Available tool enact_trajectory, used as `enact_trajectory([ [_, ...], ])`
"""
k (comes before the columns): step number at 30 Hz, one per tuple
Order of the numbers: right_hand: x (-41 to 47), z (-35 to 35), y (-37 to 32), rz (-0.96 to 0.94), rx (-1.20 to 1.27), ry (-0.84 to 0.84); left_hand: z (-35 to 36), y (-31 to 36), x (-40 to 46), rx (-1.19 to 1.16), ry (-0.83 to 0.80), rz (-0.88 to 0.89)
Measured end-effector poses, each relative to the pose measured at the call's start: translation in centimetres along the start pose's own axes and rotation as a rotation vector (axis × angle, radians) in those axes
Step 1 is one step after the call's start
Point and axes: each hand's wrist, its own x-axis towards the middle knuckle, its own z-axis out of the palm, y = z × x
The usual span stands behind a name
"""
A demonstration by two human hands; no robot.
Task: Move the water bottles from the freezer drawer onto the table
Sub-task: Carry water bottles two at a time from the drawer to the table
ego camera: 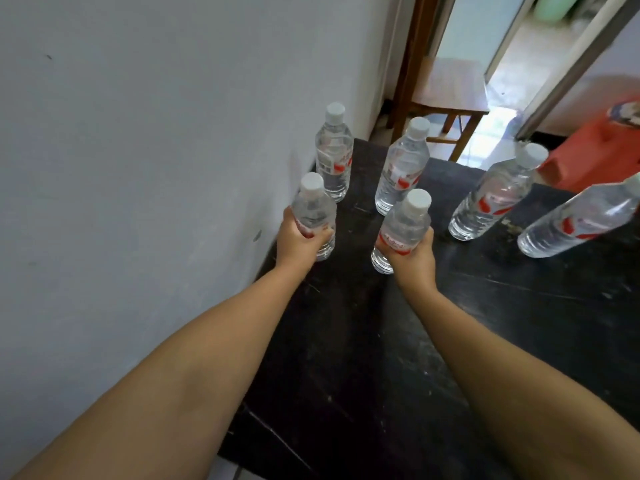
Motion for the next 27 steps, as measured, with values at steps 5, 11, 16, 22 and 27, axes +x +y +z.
enact_trajectory([
  [5, 1.3, 1.0, -0.3, -0.019, -0.044, -0.06, 0.4, -0.6, 1.3, 0.013, 0.009, 0.031],
  [11, 1.4, 1.1, -0.1, 0.051, -0.074, -0.095, 0.0, -0.7, 1.0, 0.076, -0.019, -0.009],
  [16, -0.9, 0.3, 1.2, 0.27, -0.215, -0.141, -2.2, -0.9, -1.0, 0.235, -0.115, -0.066],
  [22, -6.5, 0.4, 0.7, 0.363, -0.444, -0.439, -6.8, -2.7, -7.3, 0.527, -0.246, -0.133],
  [27, -13.2, 2.4, -0.4, 0.216, -0.65, -0.761, -10.7, -5.8, -14.4, 0.673, -0.345, -0.169],
])
